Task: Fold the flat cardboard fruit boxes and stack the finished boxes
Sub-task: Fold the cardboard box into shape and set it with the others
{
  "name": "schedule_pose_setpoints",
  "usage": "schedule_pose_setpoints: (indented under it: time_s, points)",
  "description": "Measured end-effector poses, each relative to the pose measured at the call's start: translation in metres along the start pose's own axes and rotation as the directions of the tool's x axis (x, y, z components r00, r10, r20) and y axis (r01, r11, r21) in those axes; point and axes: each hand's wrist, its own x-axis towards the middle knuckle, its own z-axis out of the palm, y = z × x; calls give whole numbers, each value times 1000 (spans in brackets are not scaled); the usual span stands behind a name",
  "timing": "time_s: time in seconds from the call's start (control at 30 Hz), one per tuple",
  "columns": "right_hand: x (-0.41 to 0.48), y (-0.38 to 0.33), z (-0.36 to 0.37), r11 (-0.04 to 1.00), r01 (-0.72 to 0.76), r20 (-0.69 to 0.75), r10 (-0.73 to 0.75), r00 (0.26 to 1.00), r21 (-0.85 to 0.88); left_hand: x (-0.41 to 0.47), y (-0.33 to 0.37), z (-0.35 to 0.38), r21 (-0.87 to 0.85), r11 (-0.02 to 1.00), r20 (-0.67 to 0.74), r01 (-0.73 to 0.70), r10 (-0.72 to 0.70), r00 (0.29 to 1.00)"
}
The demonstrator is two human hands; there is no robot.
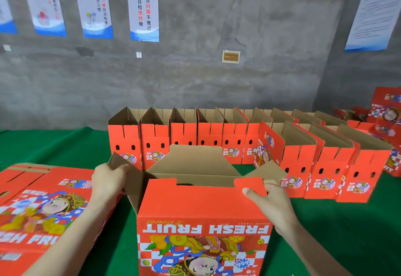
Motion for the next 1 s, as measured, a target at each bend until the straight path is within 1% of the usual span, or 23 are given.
schedule_pose_setpoints:
  time_s: [0.13,0.2,0.23,0.33,0.4,0.47,0.53,0.57,0.63,0.67,0.73,0.77,0.8,0.87,0.93,1.0]
  points:
    - [-1,-3,4,988,69,19,-67,998,-137,-9,0,-6,-6,999,15,-40,40,999]
    - [-2,-5,4,982,88,28,-85,996,-168,-21,5,-10,-34,998,72,-55,57,996]
    - [-1,-5,5,978,97,37,-92,995,-183,-28,4,-11,-24,997,133,-74,76,988]
    - [-1,-4,6,970,95,40,-88,995,-226,-53,-5,-10,7,991,356,-135,124,926]
    - [-4,-3,7,960,110,54,-99,994,-260,-62,-7,-10,35,976,405,-217,184,895]
    - [-7,-8,6,936,168,72,-153,986,-311,-60,-3,-11,111,924,441,-366,284,851]
    - [-8,-12,3,848,246,136,-205,969,-470,-54,0,-9,202,859,504,-470,320,802]
    - [-7,-15,1,784,279,174,-219,960,-555,-53,-1,-7,248,841,525,-482,301,796]
    - [-5,-21,0,635,363,255,-259,932,-682,-55,-1,-3,315,832,533,-457,244,810]
    - [-4,-25,1,542,424,313,-289,905,-725,-56,-1,-1,335,826,533,-454,232,814]
    - [0,-35,5,377,526,430,-312,847,-763,-57,0,1,353,815,531,-460,231,815]
    - [3,-41,7,336,551,477,-281,833,-764,-57,0,1,356,811,527,-464,236,817]
    - [7,-47,9,313,560,517,-216,828,-767,-58,0,1,357,806,527,-471,243,815]
    - [12,-58,12,279,568,579,-47,814,-774,-61,-2,2,356,778,543,-517,277,792]
    - [15,-66,15,280,571,608,65,791,-772,-64,-4,4,361,734,554,-575,328,765]
    - [14,-69,18,300,568,620,110,777,-766,-65,-5,3,366,709,549,-603,359,755]
